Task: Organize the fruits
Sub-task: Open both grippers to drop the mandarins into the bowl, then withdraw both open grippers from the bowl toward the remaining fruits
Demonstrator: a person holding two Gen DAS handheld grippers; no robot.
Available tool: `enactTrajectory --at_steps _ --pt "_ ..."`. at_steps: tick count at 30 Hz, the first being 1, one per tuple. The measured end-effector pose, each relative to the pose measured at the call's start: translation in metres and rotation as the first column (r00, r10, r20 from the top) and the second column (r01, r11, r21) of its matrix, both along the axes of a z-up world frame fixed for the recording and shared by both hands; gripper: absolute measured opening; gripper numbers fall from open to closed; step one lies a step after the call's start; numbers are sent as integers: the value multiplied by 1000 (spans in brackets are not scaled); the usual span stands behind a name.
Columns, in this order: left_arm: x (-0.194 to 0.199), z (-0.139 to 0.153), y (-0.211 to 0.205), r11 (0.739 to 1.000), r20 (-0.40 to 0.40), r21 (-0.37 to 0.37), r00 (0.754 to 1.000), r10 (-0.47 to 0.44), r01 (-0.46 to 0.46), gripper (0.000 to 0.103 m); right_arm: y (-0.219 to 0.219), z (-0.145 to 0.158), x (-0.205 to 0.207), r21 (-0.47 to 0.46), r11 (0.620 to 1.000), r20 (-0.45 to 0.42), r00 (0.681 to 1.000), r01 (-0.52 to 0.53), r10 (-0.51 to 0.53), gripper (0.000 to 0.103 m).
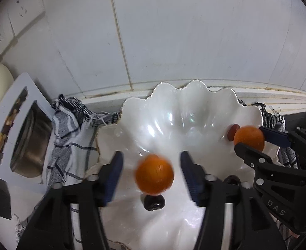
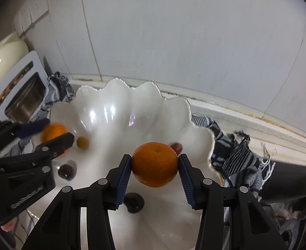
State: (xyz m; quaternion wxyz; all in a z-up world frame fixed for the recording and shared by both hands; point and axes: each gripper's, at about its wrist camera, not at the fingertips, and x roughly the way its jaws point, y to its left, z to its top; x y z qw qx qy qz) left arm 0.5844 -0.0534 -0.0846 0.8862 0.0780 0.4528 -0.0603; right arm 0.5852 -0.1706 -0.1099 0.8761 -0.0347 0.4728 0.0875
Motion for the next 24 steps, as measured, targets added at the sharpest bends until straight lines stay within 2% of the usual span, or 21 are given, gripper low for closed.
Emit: enactTrajectory --at_steps 2,8,12,20,24 --pt "-3 5 2 1000 14 12 1000 11 -11 63 -2 1 -2 0 1000 10 1000 15 -15 58" --pt "-20 22 11 999 46 12 998 40 -41 67 -10 20 -16 14 999 56 998 42 -42 59" --pt "-39 34 15 999 72 -14 996 49 -48 70 -16 38 -35 23 999 96 994 50 -52 59" --pt "-90 67 14 998 189 -48 980 56 -47 70 -21 75 -82 46 998 201 979 36 -44 59" --pt "-116 80 11 999 234 -37 971 38 -30 70 -21 90 -108 43 999 251 968 18 -29 59"
